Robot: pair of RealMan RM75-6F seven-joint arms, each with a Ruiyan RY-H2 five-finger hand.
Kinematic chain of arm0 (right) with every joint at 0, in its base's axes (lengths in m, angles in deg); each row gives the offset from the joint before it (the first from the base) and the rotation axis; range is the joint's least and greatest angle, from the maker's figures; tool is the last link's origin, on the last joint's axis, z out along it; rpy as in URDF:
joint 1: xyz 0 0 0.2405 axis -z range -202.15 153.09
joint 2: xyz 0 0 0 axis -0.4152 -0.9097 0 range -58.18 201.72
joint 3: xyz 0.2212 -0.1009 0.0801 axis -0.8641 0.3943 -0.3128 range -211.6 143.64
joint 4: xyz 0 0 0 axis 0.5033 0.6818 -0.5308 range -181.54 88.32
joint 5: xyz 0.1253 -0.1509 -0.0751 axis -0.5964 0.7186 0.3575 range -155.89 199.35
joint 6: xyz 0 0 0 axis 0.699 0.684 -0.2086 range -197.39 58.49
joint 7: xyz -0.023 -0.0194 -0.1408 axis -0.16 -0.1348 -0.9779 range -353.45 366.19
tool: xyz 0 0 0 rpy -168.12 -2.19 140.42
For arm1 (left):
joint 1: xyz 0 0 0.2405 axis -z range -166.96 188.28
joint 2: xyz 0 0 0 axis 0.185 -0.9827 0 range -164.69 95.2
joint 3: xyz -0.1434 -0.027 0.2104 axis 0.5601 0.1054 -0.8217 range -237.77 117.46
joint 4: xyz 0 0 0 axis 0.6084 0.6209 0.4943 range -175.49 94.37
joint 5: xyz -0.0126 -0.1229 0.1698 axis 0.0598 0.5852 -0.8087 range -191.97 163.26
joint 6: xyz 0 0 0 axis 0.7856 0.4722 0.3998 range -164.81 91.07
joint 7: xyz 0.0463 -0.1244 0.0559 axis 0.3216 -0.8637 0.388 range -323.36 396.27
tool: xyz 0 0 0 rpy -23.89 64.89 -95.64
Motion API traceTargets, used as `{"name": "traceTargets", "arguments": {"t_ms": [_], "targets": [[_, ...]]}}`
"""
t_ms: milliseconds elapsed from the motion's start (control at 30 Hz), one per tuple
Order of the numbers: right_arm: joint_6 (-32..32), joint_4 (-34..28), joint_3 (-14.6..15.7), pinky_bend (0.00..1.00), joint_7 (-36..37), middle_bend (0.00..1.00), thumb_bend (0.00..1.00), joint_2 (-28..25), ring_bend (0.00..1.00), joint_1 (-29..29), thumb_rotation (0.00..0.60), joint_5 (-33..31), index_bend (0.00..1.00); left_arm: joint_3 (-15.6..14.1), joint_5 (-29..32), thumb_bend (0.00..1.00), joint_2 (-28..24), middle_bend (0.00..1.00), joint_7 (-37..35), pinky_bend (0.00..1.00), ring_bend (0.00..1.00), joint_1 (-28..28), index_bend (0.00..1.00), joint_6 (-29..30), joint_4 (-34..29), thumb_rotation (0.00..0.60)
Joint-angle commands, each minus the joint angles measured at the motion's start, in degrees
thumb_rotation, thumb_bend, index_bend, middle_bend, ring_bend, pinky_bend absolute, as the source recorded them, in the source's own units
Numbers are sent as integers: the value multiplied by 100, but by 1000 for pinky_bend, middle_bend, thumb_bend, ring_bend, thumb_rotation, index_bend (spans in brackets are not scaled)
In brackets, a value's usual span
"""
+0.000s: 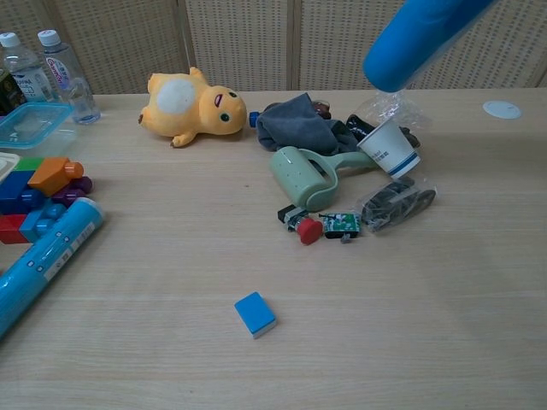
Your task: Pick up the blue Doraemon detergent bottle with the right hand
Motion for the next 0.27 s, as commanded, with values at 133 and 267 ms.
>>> {"name": "traceTargets", "arguments": {"t_ms": [133,267], "targets": [[13,0,-5,618,11,683,552,-18,602,15,600,-6,684,3,-10,298,-10,0,21,0,0,2,0,-1,-21,565],[13,14,2,619,10,682,553,-9,603,18,600,-2,683,3,-4,299,-12,0,30,0,0,9,0,-21,-30,566]]}}
